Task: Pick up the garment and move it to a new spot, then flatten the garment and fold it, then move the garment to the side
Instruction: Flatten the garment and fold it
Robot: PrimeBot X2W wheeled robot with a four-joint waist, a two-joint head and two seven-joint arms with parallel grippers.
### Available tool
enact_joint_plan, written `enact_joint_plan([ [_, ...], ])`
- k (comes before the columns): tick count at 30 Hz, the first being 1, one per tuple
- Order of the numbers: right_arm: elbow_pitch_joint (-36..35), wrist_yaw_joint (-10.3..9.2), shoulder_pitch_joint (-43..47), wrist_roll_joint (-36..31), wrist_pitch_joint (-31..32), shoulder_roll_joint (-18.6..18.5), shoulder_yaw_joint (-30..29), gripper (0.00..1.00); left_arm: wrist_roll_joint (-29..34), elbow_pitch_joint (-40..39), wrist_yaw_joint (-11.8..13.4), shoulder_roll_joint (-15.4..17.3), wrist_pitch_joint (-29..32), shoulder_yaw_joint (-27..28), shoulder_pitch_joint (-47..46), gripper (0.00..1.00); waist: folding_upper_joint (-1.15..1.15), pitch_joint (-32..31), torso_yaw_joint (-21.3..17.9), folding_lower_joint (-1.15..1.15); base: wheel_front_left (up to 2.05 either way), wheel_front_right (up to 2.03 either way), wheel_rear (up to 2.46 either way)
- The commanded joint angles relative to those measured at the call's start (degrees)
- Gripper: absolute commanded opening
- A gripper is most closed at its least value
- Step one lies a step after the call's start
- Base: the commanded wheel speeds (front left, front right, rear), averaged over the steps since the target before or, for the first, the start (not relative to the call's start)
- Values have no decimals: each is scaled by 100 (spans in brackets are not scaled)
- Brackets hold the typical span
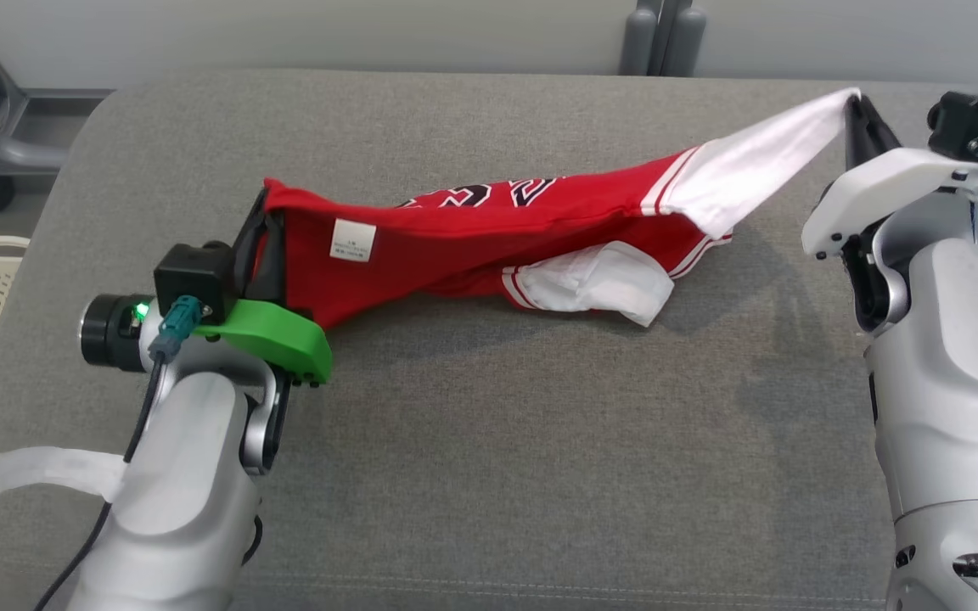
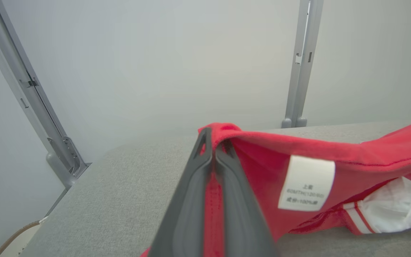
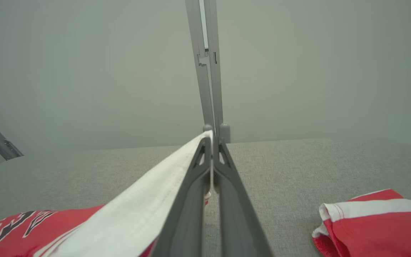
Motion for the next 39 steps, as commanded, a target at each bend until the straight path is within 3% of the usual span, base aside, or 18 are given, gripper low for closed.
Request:
enact_joint_plan([
  [1,-181,-9,-103,152,-165,-26,81,0,51,-267,60,73,-24,78,-91,0,0,-167,-139,0,0,0,0],
  [10,-1007,-9,-360,263,-520,-26,469,0,26,-1004,137,113,6,196,-360,0,0,-526,-388,0,0,0,0],
  [15,-1409,-9,-684,161,-235,-22,663,0,-30,-1251,211,77,109,255,-727,0,0,-614,-564,0,0,0,0],
  [23,-1294,-9,-1212,266,107,-27,1061,0,-79,-1124,205,56,212,308,-1435,0,0,-560,-760,0,0,0,0],
  [30,-1484,-6,-1939,218,-144,-18,771,0,-285,-1213,269,-106,104,548,-2026,0,0,-225,-901,0,0,0,0],
  [34,-1213,-5,-2230,207,80,-19,1040,0,-372,-1039,167,-121,194,547,-2309,0,0,114,-1000,0,0,0,0],
  [39,-604,-6,-2600,844,531,-22,1401,0,-511,-687,59,-208,403,478,-2677,0,0,763,-1098,0,0,0,0],
])
